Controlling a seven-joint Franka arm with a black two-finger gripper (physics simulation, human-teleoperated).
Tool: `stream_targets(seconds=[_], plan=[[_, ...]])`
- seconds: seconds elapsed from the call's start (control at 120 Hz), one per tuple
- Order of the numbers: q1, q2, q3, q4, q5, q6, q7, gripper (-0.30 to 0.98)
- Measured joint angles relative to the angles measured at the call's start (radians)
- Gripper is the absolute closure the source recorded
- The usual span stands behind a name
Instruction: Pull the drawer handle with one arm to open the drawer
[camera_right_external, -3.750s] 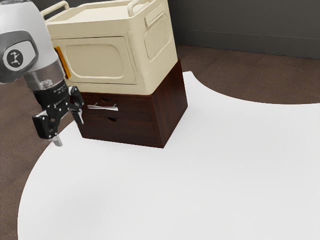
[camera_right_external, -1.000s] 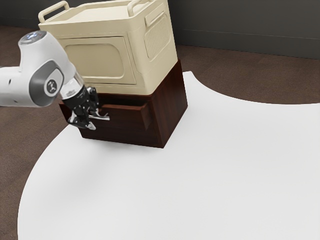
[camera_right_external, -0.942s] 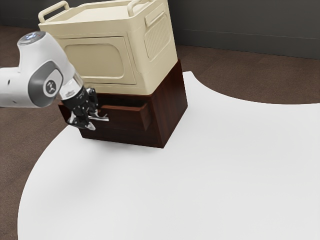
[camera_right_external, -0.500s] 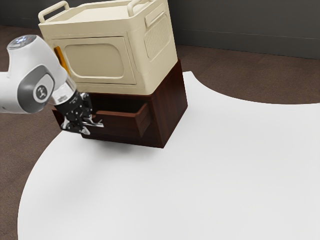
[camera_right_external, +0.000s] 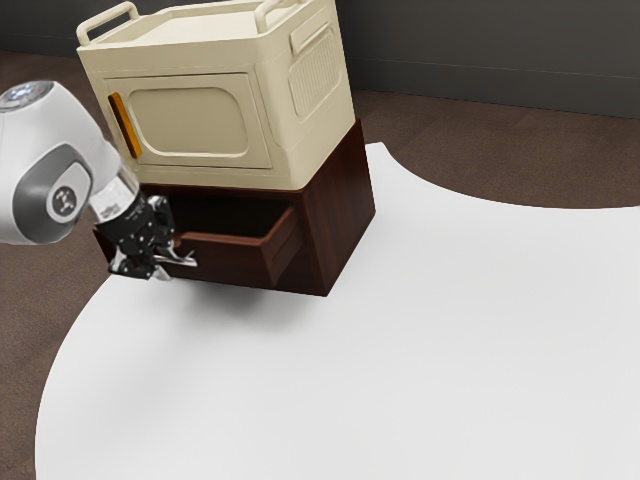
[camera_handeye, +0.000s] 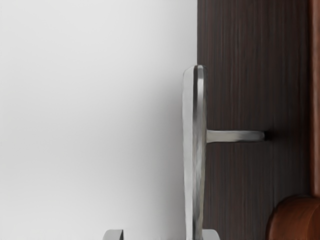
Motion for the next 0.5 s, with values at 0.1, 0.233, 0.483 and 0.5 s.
stream_targets(seconds=[0.1,0.233,0.483,0.5], plan=[[0.0,-0.018,0.0,-0.021,0.001,0.006,0.0,0.57],[0.002,-0.059,0.0,-0.068,0.002,0.015,0.0,0.57],[0.01,-0.116,0.0,-0.135,0.002,0.038,0.001,0.57],[0.01,-0.118,0.0,-0.137,0.002,0.039,0.001,0.57]])
